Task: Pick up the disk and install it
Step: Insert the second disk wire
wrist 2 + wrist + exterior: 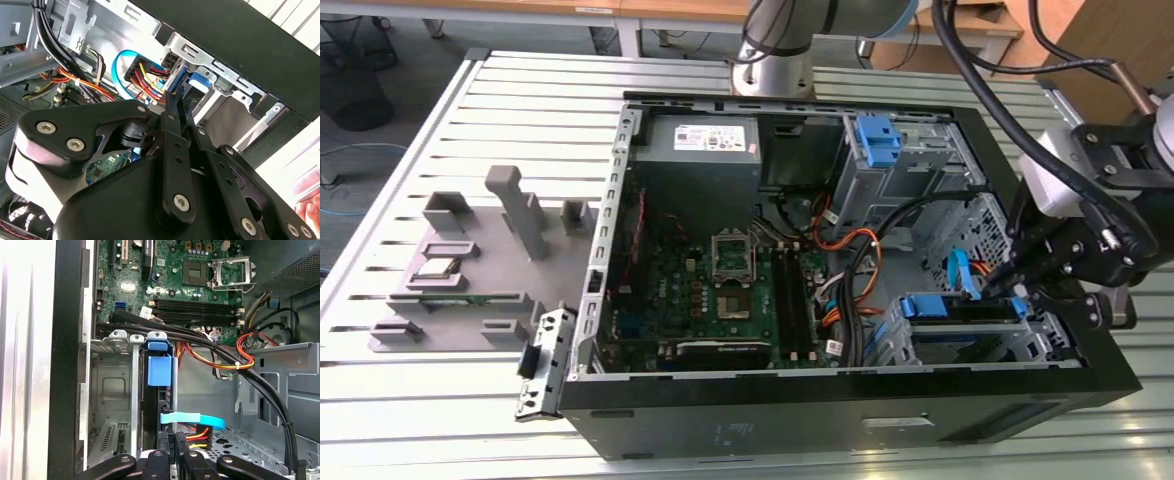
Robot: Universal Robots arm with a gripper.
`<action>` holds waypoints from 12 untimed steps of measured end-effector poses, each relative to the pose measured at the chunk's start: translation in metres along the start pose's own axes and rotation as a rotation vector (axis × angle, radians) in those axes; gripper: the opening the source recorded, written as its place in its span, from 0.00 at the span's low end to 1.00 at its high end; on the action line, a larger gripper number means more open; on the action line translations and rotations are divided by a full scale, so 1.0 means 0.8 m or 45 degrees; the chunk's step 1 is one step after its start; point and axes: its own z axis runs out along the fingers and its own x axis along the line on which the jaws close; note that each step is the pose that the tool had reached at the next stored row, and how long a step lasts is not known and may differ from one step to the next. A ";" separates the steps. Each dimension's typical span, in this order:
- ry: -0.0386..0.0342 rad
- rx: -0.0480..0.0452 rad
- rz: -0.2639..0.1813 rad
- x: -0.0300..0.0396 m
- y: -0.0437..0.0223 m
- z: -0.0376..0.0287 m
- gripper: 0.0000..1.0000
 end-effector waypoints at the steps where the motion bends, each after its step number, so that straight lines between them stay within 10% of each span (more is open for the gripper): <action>1: 0.0001 0.000 0.000 0.0002 0.0000 0.0008 0.17; 12: 0.0000 0.000 0.000 0.0005 0.0014 0.0027 0.17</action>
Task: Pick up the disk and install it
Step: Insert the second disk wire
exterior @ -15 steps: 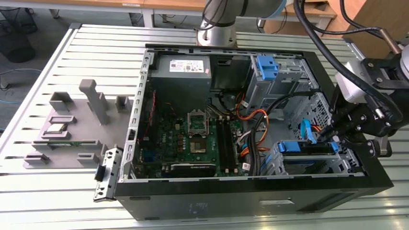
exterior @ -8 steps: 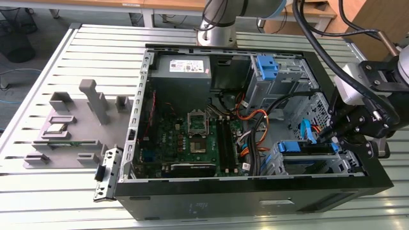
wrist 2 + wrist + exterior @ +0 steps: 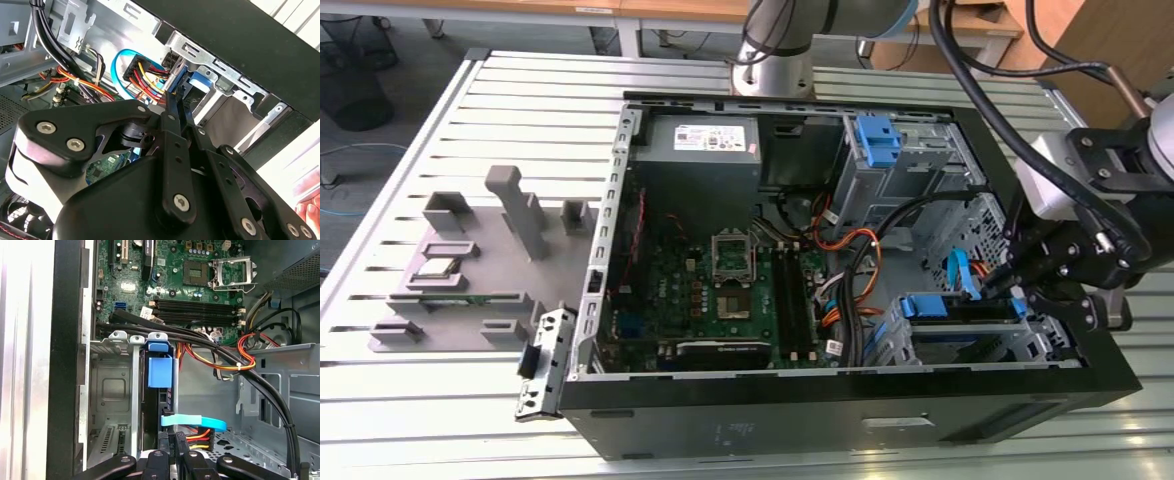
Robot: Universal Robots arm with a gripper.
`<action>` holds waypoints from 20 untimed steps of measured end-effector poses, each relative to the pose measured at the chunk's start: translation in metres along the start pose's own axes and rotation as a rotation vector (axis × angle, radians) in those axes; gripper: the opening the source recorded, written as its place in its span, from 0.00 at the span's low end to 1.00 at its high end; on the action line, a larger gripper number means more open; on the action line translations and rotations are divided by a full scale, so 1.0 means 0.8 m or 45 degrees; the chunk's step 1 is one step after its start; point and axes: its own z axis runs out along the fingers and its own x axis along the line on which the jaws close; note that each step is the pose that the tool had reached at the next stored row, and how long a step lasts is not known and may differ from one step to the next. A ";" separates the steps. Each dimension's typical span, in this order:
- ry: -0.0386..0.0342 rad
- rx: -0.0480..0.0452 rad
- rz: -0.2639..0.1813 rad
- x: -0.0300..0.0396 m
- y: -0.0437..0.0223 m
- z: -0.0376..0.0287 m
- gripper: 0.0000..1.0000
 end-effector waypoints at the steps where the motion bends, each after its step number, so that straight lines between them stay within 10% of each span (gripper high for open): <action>1: 0.0001 0.000 0.000 0.0000 0.0001 0.0003 0.17; 20: 0.0116 0.000 0.001 0.0018 0.0009 0.0056 0.17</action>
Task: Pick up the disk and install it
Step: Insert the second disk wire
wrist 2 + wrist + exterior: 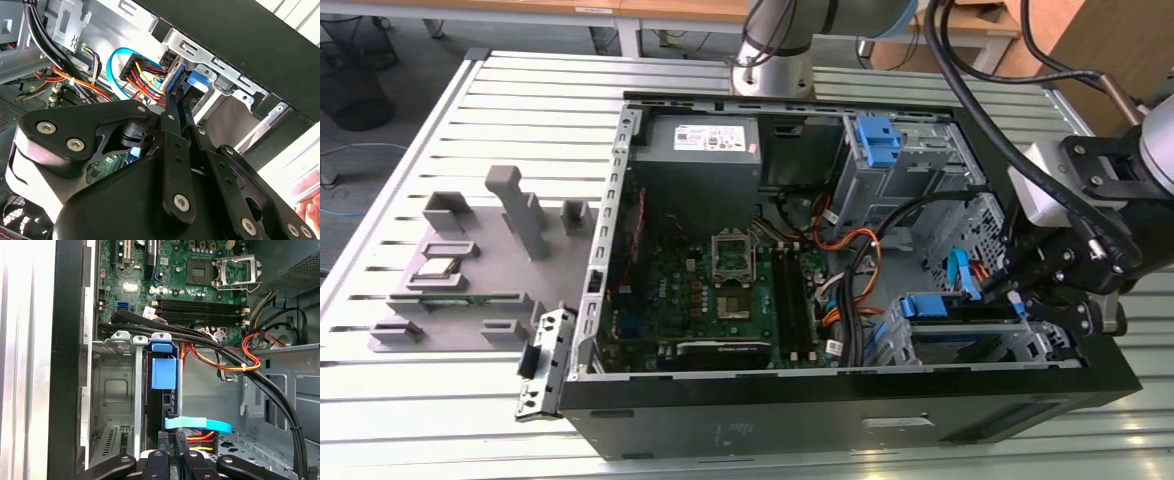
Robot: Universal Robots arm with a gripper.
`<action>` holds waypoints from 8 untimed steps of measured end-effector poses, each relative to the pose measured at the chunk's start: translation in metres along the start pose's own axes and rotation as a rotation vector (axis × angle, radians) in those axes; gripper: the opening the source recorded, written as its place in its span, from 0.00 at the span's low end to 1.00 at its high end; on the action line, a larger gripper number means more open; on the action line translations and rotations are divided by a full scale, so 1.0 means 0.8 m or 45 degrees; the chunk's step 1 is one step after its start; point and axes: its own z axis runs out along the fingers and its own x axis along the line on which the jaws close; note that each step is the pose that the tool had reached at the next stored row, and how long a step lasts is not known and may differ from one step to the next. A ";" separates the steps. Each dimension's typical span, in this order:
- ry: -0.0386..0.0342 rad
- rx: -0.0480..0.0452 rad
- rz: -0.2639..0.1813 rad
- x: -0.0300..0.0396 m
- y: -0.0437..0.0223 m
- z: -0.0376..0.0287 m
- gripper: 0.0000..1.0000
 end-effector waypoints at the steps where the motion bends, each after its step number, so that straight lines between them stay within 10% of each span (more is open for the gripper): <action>1: 0.0002 0.000 0.000 0.0000 0.0000 0.0000 0.17; 8: -0.0001 0.000 0.000 0.0000 0.0000 0.0003 0.17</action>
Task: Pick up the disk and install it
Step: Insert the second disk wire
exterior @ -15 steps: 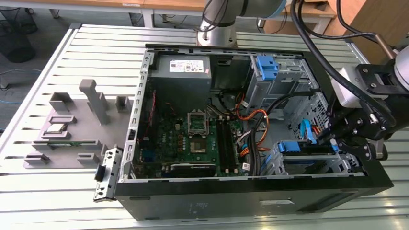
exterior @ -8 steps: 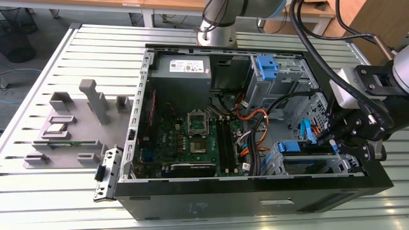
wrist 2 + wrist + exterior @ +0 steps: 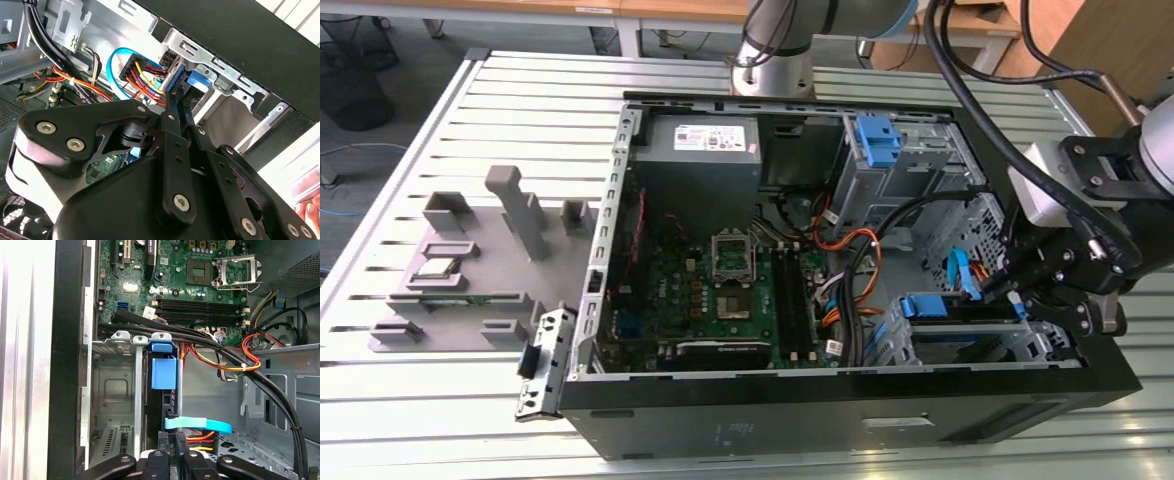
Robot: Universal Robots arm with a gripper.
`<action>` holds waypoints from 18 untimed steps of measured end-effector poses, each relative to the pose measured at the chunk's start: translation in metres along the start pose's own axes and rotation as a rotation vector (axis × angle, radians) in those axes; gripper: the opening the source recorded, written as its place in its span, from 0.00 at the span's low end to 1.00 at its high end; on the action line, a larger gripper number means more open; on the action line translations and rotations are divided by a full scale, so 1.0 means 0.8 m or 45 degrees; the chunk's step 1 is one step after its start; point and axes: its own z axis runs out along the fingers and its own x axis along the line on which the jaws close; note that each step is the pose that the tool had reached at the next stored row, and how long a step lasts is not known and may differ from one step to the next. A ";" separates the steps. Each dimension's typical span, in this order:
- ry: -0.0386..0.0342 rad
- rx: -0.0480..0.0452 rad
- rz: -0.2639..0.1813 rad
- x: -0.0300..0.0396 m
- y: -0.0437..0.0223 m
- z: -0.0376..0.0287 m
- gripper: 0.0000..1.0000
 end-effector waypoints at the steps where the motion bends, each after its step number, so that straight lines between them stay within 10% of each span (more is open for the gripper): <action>1: 0.0001 0.000 0.000 0.0000 0.0000 0.0000 0.17; 18: -0.0016 0.005 0.034 0.0000 0.0000 -0.0002 0.17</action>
